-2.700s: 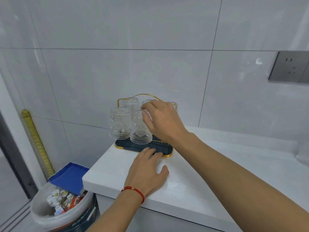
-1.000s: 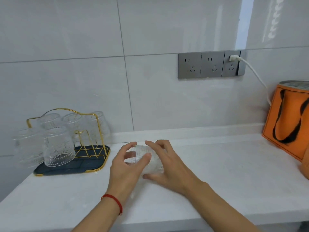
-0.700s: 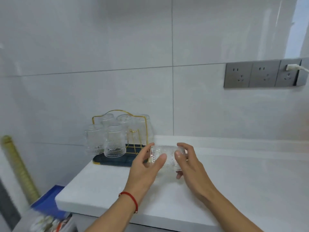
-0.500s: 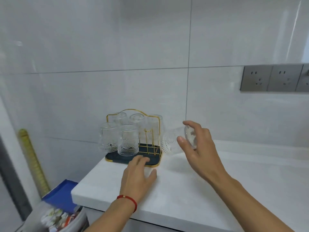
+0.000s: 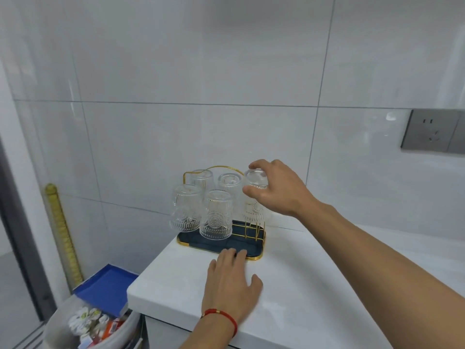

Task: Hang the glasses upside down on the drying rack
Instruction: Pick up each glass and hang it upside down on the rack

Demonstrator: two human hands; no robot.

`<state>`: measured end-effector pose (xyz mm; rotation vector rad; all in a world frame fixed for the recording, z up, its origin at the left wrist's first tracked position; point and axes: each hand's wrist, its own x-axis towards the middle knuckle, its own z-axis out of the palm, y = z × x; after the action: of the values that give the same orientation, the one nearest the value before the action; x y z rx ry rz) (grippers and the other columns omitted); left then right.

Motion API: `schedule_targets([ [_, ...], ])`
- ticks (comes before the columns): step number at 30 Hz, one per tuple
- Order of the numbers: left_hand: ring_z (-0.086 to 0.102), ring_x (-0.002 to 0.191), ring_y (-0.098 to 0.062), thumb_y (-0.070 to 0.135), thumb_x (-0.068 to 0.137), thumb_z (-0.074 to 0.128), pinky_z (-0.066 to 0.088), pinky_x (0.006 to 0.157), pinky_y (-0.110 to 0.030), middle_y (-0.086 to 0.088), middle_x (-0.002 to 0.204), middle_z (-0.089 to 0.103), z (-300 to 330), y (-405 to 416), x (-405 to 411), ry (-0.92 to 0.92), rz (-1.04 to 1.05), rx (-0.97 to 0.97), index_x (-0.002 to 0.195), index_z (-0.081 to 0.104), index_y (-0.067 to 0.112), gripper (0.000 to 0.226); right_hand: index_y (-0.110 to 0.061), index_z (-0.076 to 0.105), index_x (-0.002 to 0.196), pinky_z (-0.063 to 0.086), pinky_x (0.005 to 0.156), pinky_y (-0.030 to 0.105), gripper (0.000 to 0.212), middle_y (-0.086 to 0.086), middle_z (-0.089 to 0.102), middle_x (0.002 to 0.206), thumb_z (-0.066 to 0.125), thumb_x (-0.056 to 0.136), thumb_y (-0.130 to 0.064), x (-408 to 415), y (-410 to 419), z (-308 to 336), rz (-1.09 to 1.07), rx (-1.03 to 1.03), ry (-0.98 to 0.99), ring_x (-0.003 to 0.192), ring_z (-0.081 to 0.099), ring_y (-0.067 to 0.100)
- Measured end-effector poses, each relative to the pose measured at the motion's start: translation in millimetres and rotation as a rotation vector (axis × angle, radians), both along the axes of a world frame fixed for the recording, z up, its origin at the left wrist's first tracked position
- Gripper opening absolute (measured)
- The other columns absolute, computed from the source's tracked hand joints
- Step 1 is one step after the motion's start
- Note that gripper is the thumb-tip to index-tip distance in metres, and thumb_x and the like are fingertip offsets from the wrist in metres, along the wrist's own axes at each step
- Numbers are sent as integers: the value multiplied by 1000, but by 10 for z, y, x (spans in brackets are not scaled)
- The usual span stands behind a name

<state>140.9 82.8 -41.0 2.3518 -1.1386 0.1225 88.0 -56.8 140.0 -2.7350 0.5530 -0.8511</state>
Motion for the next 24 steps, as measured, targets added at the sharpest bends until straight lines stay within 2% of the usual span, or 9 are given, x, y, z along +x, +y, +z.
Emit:
schedule_targets([
  [5, 21, 149, -22, 47, 91, 41, 19, 124, -43, -2, 157, 34, -4, 6, 3, -26, -2, 51, 146, 41, 25, 59, -34, 58, 142, 51, 97, 43, 64, 7, 60, 134, 64, 83, -57, 179, 32, -154, -9, -9, 143, 124, 59, 28],
  [10, 21, 150, -22, 47, 91, 41, 19, 123, -44, -4, 158, 33, -4, 5, -10, -32, -10, 42, 146, 43, 26, 59, -31, 63, 139, 53, 97, 43, 61, 3, 66, 139, 61, 82, -54, 194, 44, -301, -4, -20, 159, 130, 58, 25],
  [14, 19, 151, -22, 46, 92, 42, 18, 124, -44, -4, 160, 32, -5, 5, -2, -31, -5, 40, 147, 42, 25, 59, -33, 56, 146, 49, 98, 45, 61, 8, 62, 140, 54, 90, -57, 164, 53, -397, -10, -51, 177, 132, 53, 29],
  [17, 20, 151, -22, 45, 93, 43, 18, 124, -44, -5, 160, 32, -9, 9, -10, -35, -2, 29, 147, 43, 25, 58, -30, 51, 149, 43, 105, 47, 61, 7, 57, 144, 52, 94, -57, 105, 97, -439, -31, -189, 151, 137, 45, 29],
  [20, 22, 150, -21, 46, 91, 43, 20, 123, -43, -3, 157, 35, -21, 9, -10, -39, -10, 12, 146, 44, 24, 59, -27, 54, 147, 38, 108, 45, 59, 2, 57, 144, 53, 92, -50, 66, 205, -503, 41, -375, 72, 137, 46, 27],
  [24, 32, 144, -20, 47, 87, 45, 26, 120, -40, -1, 150, 44, 8, 29, -24, -25, -8, -29, 138, 52, 22, 58, -29, 47, 150, 32, 114, 46, 58, -1, 55, 147, 52, 94, -42, 95, 320, -511, 57, -404, 167, 137, 46, 24],
])
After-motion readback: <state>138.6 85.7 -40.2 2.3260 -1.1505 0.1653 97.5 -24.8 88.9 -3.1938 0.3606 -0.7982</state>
